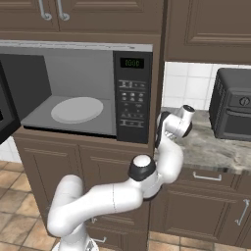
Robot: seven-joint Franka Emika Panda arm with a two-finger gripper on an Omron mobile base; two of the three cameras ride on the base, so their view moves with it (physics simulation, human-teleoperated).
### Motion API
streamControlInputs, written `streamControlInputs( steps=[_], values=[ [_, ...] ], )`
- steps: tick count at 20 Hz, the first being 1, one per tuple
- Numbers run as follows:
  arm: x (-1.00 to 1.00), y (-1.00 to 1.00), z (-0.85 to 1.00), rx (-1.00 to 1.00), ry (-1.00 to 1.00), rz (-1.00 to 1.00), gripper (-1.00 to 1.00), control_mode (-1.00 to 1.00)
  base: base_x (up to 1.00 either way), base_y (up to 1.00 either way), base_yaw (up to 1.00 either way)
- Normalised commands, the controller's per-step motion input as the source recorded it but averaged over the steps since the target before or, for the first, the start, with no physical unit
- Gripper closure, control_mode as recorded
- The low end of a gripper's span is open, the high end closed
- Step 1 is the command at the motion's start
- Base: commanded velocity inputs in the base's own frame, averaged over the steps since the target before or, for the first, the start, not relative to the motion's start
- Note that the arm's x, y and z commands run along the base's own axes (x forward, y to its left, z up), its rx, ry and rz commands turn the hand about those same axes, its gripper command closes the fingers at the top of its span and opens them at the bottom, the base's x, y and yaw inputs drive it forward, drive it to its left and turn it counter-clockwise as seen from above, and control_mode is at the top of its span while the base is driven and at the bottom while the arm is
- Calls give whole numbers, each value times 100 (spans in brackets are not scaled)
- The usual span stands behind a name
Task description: Place the sponge inside the microwave to prepare for sanitizing.
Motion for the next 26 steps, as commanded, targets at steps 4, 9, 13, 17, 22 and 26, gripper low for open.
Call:
streamControlInputs(
  steps=[4,9,13,17,22,26],
  values=[
    [13,6,-40,-2,0,0,100,-100,0,0,0],
    [7,1,-35,-3,0,0,100,-100,0,0,0],
    [0,-6,-32,-3,0,0,100,-100,0,0,0],
    [-6,-22,-22,-4,0,0,100,-100,0,0,0],
    [-5,-33,-1,-5,0,0,100,-100,0,0,0],
    [-7,-46,2,-7,0,0,100,-100,0,0,0]
  ],
)
